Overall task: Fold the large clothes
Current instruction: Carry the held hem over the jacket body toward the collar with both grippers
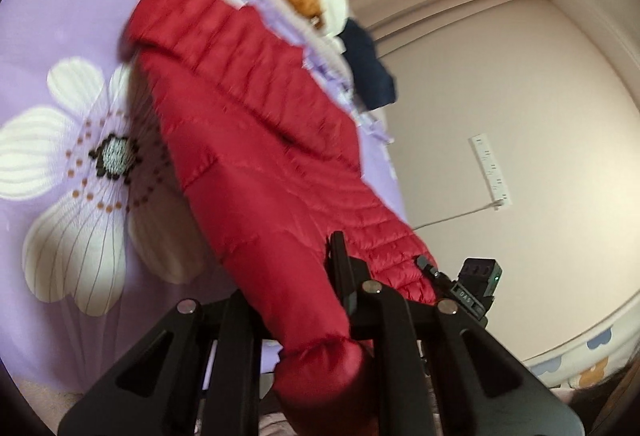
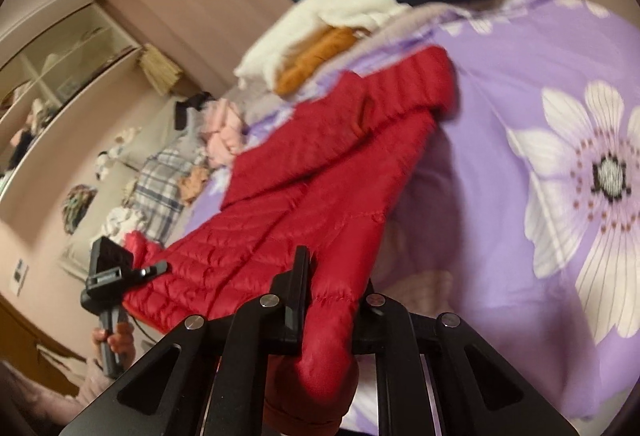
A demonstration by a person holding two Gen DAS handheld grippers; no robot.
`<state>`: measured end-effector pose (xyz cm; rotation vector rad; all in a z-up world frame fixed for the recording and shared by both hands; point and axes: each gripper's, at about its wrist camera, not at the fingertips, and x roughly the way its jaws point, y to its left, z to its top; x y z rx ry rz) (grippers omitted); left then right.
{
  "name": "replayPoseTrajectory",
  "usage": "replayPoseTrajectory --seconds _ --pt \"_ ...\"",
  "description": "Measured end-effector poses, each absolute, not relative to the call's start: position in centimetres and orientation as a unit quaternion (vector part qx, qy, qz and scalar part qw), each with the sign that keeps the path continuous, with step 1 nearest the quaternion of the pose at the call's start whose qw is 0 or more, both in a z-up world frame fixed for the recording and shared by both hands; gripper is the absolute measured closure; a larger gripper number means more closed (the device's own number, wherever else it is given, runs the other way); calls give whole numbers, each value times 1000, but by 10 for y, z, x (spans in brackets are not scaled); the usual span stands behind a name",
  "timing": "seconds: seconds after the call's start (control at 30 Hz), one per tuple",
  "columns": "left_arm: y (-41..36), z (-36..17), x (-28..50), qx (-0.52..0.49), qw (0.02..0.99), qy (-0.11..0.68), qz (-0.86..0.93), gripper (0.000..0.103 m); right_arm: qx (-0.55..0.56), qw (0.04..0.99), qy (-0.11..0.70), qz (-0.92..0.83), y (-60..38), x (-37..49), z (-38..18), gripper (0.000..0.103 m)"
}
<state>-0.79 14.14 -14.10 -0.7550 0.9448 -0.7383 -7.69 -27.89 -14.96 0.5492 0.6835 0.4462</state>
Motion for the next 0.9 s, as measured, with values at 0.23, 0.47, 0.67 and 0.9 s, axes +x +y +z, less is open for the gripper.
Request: replayPoseTrajectory --seconds 0.23,0.47,0.67,0.9 --pt "154 -106 -37 -347 765 418 -346 91 248 892 286 246 -273 -108 -109 90" --pt "166 -83 -35 -372 766 415 -321 90 267 887 267 267 -279 -108 -90 89" --pt "160 -80 15 -375 764 434 -297 90 274 882 275 266 -279 -64 -83 89" --pt "160 -75 86 -374 768 441 -277 89 306 875 284 244 -292 5 -71 89"
